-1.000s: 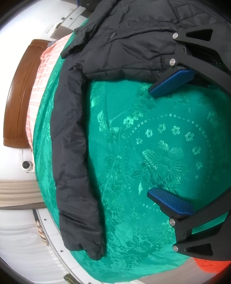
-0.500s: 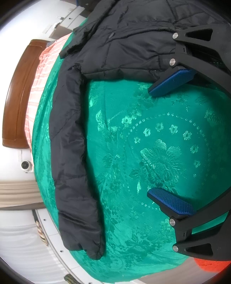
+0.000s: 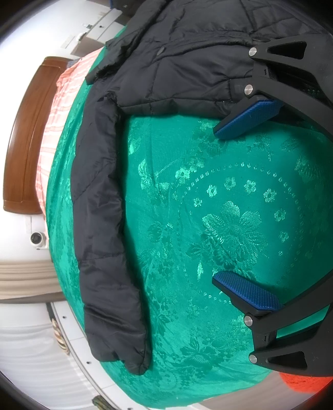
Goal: Fold large clothes
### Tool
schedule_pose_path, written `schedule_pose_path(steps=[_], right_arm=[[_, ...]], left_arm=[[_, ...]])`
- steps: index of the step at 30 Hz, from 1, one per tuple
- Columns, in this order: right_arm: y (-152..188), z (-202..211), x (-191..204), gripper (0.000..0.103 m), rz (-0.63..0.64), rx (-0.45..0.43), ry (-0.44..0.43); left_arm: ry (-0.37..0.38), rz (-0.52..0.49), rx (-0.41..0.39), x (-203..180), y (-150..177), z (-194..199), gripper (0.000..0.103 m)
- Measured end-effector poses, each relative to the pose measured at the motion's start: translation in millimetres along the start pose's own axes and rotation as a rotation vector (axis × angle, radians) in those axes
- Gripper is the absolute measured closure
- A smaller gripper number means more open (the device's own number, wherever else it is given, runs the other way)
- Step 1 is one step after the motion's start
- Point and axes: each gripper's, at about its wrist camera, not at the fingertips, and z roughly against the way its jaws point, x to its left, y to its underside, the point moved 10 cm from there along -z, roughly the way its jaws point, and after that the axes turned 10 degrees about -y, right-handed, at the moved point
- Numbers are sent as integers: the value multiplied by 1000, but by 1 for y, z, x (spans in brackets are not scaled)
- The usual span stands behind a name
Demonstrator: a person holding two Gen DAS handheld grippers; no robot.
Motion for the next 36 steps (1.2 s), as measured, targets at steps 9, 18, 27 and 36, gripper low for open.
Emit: schedule_pose_path(steps=[9, 18, 27, 36], right_arm=[[-1, 2, -3, 16, -7, -12, 6], [-3, 3, -7, 16, -15, -18, 13], [-1, -2, 7, 16, 37, 7, 0], [4, -9, 9, 16, 25, 29, -9]], left_arm=[[12, 18, 17, 2, -3, 1, 0], [282, 343, 33, 43, -46, 10, 0], [231, 851, 119, 160, -74, -72, 1], [186, 840, 80, 180, -121, -79, 96]])
